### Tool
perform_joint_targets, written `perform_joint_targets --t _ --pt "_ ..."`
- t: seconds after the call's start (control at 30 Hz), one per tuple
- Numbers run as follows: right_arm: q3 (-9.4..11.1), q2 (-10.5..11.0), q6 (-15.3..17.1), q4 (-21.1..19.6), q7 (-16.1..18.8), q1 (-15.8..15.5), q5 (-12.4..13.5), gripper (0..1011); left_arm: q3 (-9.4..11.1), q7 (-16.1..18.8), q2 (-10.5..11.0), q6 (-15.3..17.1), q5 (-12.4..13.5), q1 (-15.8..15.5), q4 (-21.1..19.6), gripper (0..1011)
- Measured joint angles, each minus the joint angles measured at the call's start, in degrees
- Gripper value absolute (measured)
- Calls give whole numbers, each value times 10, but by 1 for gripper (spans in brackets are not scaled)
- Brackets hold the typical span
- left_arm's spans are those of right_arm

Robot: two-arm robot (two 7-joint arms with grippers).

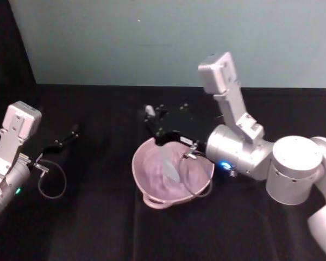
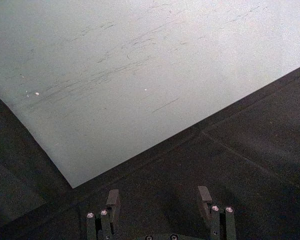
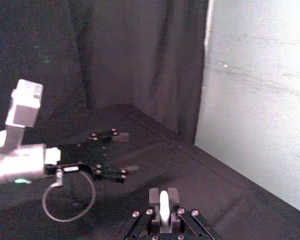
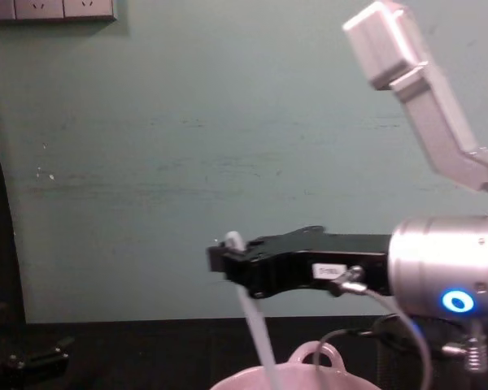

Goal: Use the one hand to pick up the spoon and stir the clear water in the bowl.

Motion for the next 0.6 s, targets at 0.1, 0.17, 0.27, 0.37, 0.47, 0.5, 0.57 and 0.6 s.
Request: perform_joint_targets --t 0.1,0.17,0.27,0.37,0.47,0.5,0.57,0.6 --pt "-11 -11 -1 7 6 7 -3 110 0 0 0 0 0 0 0 1011" --pt "-15 -17 -3 11 8 13 -3 110 0 0 0 0 0 0 0 1011" --pt "-17 -23 -6 16 10 18 -4 110 0 0 0 0 0 0 0 1011" --pt "-18 -30 -11 26 12 26 -4 110 0 0 0 0 0 0 0 1011" --pt "-17 -37 -17 41 13 34 0 110 0 0 0 0 0 0 0 1011" --pt "-15 -41 -21 52 15 38 5 110 0 0 0 0 0 0 0 1011" --pt "-13 -46 -25 65 17 43 10 110 0 0 0 0 0 0 0 1011" --pt "-10 -51 -30 78 18 47 15 110 0 0 0 0 0 0 0 1011"
